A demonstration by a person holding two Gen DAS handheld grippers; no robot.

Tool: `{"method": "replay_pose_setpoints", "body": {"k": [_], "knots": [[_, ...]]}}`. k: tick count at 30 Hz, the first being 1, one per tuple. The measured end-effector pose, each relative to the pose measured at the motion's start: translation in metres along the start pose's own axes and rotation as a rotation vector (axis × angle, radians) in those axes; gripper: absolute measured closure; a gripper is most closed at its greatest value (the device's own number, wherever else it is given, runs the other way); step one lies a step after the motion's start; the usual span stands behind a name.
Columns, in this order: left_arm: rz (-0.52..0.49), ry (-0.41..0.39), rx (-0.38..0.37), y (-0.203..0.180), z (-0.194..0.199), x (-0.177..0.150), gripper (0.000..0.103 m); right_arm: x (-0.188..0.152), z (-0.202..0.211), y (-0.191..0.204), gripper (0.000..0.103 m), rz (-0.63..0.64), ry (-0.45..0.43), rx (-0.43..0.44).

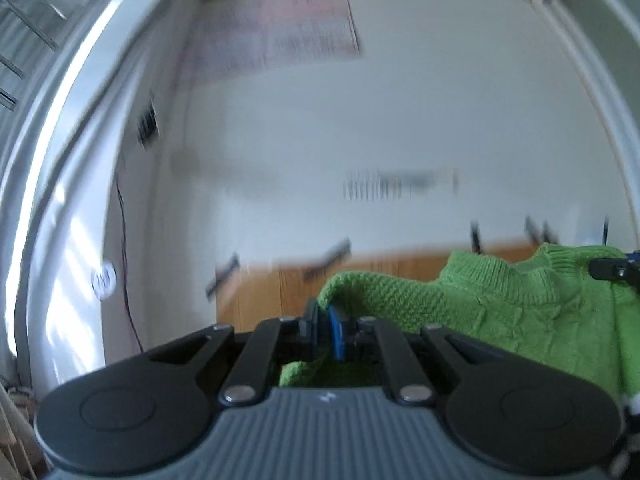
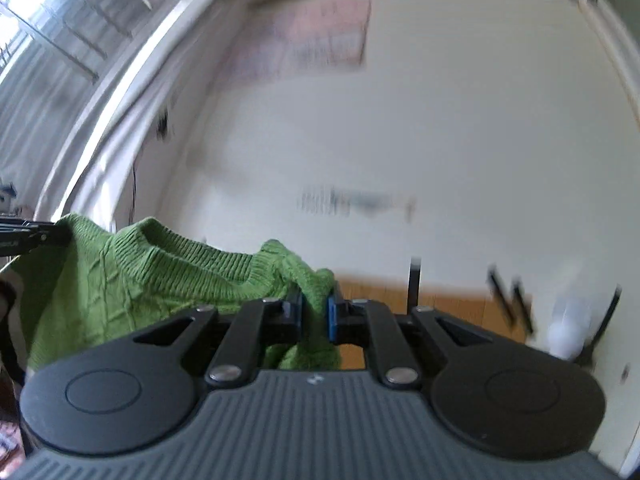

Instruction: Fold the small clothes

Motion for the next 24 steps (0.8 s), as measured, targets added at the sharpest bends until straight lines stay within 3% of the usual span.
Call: {"method": "replay_pose_setpoints", "body": {"k": [2, 5, 7, 8, 9, 11, 13, 14, 17, 18, 22, 24], "knots": [[-0.025, 0.088, 0.001, -0.017, -0.032, -0.038, 0.097, -0.033, -0.016, -0.004, 0.089, -0.036, 0.095, -0.01], [-0.035, 0.257, -0.016, -0.056, -0.097, -0.117, 0.092, -0.119, -0.064, -0.022, 0.089, -0.053, 0.25, -0.081], [-0.101, 0.412, -0.027, -0.087, -0.134, -0.184, 0.092, -0.186, -0.101, -0.037, 0.085, -0.047, 0.356, -0.174], [-0.143, 0.531, -0.046, -0.1, -0.146, -0.22, 0.093, -0.224, -0.119, -0.046, 0.076, -0.019, 0.43, -0.24], [-0.153, 0.623, -0.076, -0.106, -0.147, -0.25, 0.095, -0.256, -0.127, -0.056, 0.073, 0.005, 0.504, -0.301], [-0.131, 0.638, -0.126, -0.102, -0.128, -0.278, 0.092, -0.311, -0.122, -0.078, 0.073, -0.05, 0.652, -0.347], [-0.122, 0.603, -0.135, -0.084, -0.098, -0.288, 0.092, -0.333, -0.094, -0.094, 0.073, -0.185, 0.704, -0.299], [-0.093, 0.601, -0.159, -0.072, -0.079, -0.291, 0.084, -0.337, -0.077, -0.101, 0.069, -0.238, 0.723, -0.284], [0.034, 0.635, -0.253, -0.045, -0.029, -0.305, 0.058, -0.34, -0.025, -0.104, 0.038, -0.403, 0.742, -0.203], [0.068, 0.667, -0.283, -0.041, -0.011, -0.314, 0.057, -0.341, -0.012, -0.101, 0.03, -0.44, 0.753, -0.182], [0.151, 0.814, -0.388, -0.047, 0.036, -0.345, 0.057, -0.367, 0.027, -0.08, 0.029, -0.511, 0.852, -0.128], [0.166, 0.857, -0.4, -0.054, 0.054, -0.356, 0.057, -0.385, 0.037, -0.066, 0.031, -0.514, 0.904, -0.102]]}}
Point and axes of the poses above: each gripper's, at about its wrist camera, not at the fingertips, and z roughly against the way its jaws point, y to its left, x to its top, the point moved 7 cm from there along -z, roughly the way its jaws point, and after that the axes turned 9 degrees about -z, right-handed, at the moved point
